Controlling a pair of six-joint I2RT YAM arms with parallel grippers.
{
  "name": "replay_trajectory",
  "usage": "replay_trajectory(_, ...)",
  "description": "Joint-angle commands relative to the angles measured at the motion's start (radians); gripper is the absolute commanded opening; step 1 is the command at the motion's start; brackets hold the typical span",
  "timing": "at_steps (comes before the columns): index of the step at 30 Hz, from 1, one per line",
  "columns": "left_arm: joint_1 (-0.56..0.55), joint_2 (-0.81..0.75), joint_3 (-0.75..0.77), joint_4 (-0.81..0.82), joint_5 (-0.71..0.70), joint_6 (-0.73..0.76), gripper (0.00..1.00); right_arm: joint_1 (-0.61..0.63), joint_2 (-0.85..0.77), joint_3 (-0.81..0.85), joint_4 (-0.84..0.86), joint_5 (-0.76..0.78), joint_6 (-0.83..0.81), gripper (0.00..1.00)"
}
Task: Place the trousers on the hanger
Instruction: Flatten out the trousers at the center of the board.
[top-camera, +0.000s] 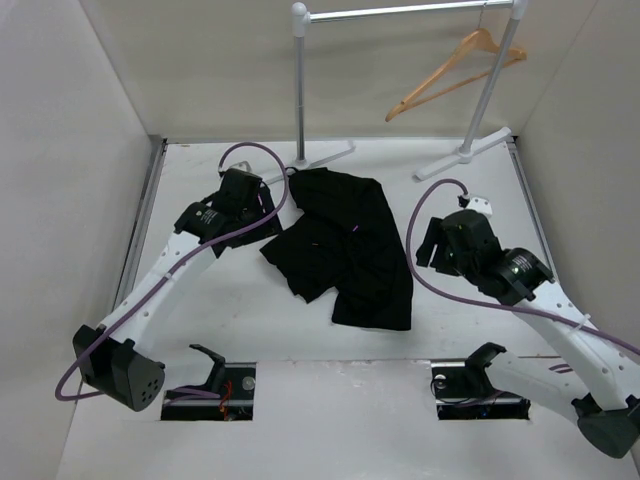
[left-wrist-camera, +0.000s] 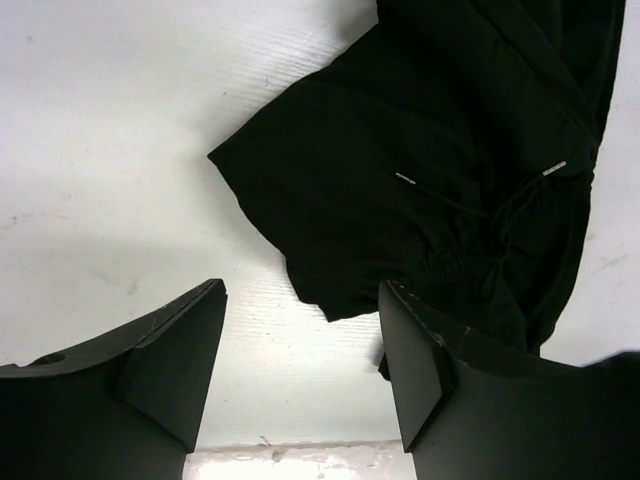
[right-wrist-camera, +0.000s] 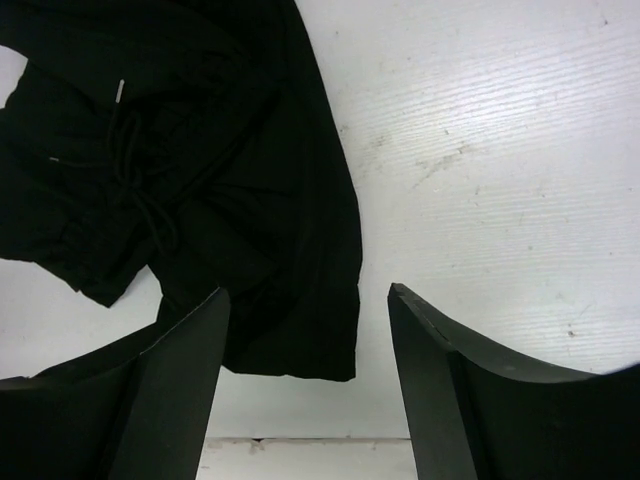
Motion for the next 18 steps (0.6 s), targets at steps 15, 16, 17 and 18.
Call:
replay_trajectory(15, 0.103, 0.114, 0.028, 0.233, 0.094, -0.004, 0.36, -0.04, 0.24, 0.06, 0.41, -0.236, -0.12, 0.06)
replay_trajectory(16, 0.11, 0.14, 0.045, 0.255, 0.107, -0.007, 0.32, -0.052, 0.283, 0.068, 0.438, -0.248, -0.123, 0.14)
replay_trajectory(17, 0.118, 0.163, 0.06, 0.278, 0.119, -0.007, 0.32, -0.069, 0.323, 0.071, 0.473, -0.257, -0.123, 0.25)
replay_trajectory(18, 0.124, 0.189, 0.074, 0.299, 0.131, -0.007, 0.32, -0.086, 0.363, 0.07, 0.516, -0.266, -0.123, 0.38)
